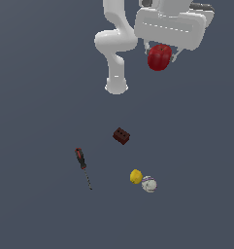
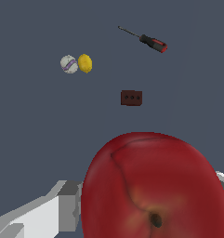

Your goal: Pick up a designated object from a clutter of objects.

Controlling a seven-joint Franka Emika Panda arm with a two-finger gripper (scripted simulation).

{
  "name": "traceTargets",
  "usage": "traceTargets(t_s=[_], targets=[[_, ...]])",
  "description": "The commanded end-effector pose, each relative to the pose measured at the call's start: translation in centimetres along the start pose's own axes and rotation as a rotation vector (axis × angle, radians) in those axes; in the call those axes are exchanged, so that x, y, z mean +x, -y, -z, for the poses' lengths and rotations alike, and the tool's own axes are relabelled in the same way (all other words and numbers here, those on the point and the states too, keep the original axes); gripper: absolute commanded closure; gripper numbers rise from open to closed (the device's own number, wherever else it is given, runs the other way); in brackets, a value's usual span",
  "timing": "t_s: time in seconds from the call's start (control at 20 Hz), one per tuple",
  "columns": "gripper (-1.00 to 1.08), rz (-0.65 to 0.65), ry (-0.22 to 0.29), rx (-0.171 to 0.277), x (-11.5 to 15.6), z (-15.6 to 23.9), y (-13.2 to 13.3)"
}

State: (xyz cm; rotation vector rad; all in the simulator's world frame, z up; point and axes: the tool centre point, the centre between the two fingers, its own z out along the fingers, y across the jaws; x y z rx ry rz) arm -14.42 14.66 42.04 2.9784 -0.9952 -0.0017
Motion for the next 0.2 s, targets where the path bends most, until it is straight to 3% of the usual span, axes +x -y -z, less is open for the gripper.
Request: traceTargets(t_s=[0.0, 0.15], targets=[[1.08, -0.001, 0.000, 0.002, -0.13, 0.38, 0.13], [1.08, -0.001, 0.000, 0.002, -0.04, 0.31, 0.17]])
